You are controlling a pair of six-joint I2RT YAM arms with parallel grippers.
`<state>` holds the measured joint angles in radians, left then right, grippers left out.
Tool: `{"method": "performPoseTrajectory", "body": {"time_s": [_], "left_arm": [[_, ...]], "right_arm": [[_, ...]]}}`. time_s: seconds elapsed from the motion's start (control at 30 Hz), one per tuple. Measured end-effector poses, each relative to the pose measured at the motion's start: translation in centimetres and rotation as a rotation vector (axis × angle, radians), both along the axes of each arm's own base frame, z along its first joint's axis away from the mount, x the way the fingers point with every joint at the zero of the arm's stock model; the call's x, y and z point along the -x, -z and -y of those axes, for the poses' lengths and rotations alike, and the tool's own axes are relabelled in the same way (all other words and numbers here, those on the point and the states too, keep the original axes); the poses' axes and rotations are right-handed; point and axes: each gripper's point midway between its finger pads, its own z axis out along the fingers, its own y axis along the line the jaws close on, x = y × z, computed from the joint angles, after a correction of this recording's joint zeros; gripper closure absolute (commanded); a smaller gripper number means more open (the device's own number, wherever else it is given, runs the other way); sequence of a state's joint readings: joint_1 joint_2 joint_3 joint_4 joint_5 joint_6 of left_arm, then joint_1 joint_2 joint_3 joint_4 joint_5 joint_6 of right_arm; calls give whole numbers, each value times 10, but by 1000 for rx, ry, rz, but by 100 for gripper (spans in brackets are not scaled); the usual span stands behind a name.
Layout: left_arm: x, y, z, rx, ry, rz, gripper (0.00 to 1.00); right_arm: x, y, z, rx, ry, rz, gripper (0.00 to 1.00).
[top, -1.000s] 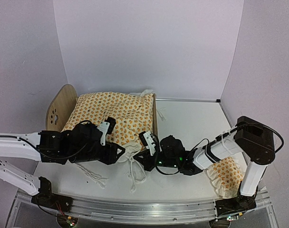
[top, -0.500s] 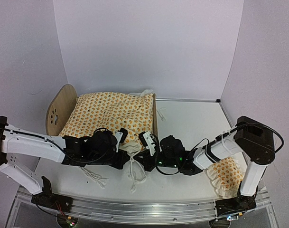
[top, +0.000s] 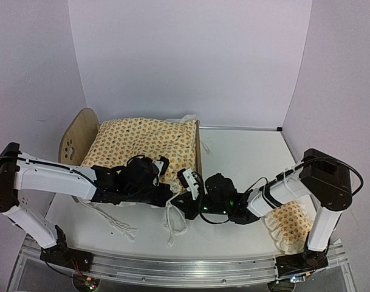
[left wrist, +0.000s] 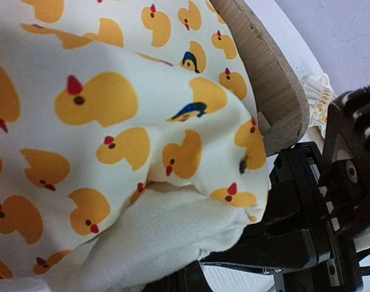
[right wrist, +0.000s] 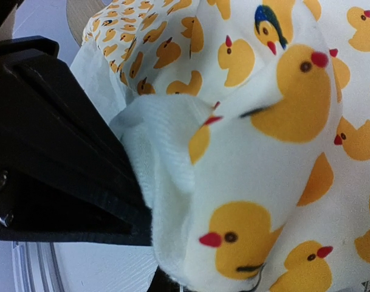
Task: Set up the pet bed
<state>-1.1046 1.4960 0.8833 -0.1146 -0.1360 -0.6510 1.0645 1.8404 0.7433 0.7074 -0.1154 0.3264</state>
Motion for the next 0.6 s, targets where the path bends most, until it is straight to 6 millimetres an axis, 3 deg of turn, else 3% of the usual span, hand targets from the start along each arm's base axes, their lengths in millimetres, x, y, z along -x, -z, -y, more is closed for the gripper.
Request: {"method": "performPoseTrajectory", "body": {"time_s": [0.43, 0.6], "left_arm": [[-2, 10, 10, -5, 26, -62, 89], [-1, 10, 11, 18, 38, -103, 91]], "right_arm": [[1, 4, 1, 20, -7, 4, 100], [1, 5, 2, 27, -5, 6, 100]]}}
